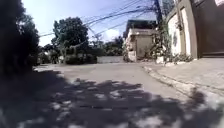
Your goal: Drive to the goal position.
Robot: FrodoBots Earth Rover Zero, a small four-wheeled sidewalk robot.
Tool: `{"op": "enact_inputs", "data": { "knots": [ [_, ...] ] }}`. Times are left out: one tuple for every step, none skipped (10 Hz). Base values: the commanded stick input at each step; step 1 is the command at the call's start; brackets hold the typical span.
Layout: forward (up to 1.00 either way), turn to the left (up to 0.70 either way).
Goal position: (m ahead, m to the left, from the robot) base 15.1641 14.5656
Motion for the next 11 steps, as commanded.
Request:
{"op": "enact_inputs", "data": {
  "knots": [
    [1.0, -0.31],
    [1.0, 0.09],
    [1.0, 0.09],
    [1.0, 0.09],
    [1.0, 0.09],
    [1.0, 0.09],
    [1.0, 0.09],
    [1.0, 0.09],
    [1.0, 0.03],
    [1.0, -0.2],
    [1.0, -0.31]
  ]
}}
